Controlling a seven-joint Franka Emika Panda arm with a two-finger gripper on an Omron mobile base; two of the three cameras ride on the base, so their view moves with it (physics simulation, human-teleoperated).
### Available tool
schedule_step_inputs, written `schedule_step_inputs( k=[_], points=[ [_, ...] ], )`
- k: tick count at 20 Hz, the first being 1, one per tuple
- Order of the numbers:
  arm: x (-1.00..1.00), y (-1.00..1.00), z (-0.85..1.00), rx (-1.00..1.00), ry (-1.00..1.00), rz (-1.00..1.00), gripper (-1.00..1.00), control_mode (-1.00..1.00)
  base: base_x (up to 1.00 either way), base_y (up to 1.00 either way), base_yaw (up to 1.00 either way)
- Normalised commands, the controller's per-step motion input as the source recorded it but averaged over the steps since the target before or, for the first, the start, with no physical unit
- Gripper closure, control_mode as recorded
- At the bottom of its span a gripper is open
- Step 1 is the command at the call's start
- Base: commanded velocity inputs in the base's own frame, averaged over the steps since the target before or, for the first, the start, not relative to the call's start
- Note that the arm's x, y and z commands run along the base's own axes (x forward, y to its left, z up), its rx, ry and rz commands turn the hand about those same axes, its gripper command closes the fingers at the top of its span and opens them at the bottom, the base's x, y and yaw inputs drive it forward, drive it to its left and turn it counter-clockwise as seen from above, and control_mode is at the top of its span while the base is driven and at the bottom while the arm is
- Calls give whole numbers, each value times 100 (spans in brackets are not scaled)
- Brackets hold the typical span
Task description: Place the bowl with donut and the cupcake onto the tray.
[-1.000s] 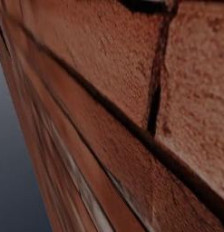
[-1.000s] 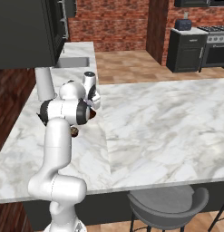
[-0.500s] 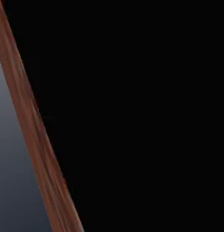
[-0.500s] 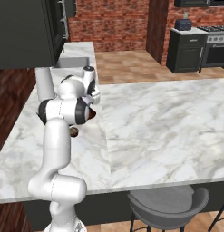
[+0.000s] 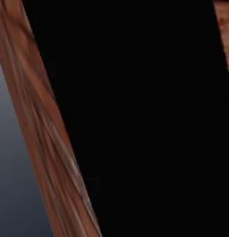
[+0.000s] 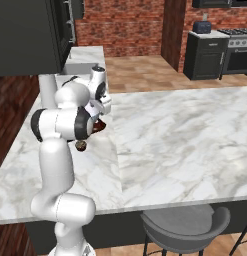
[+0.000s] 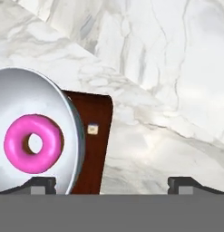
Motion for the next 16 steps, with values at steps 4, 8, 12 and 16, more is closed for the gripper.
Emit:
schedule_step_inputs(
  k=[4, 8, 12, 16],
  points=[
    [-74, -13, 0, 0, 12, 15, -100, -100, 0, 0, 0],
    [-45, 13, -4, 0, 17, 40, -100, -100, 0, 0, 0],
    [-3, 24, -6, -2, 16, 54, -100, -100, 0, 0, 0],
    [0, 19, 0, -15, 13, 52, -100, -100, 0, 0, 0]
  ],
)
